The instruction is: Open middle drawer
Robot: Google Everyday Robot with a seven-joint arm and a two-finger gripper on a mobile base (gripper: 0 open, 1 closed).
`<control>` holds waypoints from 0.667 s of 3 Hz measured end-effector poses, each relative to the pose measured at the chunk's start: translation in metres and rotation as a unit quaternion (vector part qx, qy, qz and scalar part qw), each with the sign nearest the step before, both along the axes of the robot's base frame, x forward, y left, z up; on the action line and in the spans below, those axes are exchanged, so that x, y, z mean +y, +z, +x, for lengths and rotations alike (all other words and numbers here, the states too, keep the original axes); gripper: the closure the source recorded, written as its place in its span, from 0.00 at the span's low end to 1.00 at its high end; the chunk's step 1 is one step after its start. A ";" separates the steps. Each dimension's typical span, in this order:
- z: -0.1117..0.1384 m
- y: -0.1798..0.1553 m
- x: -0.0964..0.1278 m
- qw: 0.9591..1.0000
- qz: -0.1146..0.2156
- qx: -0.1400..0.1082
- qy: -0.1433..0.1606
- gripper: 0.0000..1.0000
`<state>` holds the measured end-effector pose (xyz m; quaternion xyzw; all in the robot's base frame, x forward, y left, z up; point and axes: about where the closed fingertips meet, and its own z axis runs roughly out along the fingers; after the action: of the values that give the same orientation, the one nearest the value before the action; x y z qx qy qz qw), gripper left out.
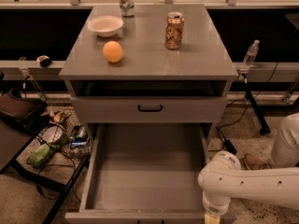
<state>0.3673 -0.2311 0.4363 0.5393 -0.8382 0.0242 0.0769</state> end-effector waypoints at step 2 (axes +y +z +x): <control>0.009 0.139 -0.036 0.998 -0.011 -0.062 -0.003 0.00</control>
Offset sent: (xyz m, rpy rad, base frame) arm 0.0178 -0.0726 0.2911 -0.0188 -0.2371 0.0957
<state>0.3767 -0.2674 0.5757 0.5334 -0.8427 0.0666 0.0311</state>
